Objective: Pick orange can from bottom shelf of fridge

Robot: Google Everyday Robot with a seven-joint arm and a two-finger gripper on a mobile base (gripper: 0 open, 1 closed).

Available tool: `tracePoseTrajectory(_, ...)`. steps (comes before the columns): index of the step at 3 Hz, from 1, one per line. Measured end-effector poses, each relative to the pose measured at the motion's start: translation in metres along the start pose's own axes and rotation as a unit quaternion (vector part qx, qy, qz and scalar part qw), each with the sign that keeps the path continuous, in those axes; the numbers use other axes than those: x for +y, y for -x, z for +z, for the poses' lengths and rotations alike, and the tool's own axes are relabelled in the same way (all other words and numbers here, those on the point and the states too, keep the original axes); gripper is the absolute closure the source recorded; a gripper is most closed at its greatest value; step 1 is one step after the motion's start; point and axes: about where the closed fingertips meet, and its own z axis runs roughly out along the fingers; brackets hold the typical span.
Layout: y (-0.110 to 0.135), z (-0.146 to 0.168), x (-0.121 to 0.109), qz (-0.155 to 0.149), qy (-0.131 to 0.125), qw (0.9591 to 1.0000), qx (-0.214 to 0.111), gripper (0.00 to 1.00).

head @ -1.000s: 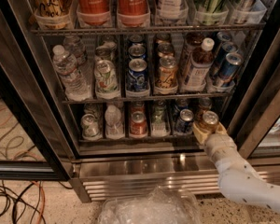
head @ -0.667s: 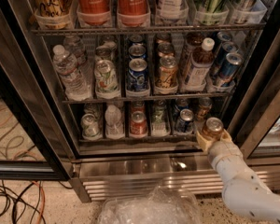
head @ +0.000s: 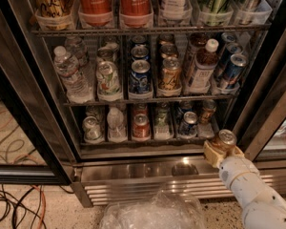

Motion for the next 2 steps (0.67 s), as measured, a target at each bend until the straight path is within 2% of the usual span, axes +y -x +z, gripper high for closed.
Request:
tracePoseTrajectory(1, 0.004, -0.001, 0.015, 0.081, 0.047, 0.9956, -0.001, 1.0)
tracePoseTrajectory(2, 0.011, -0.008, 0.026, 0.11, 0.068, 0.9916, -0.008, 1.0)
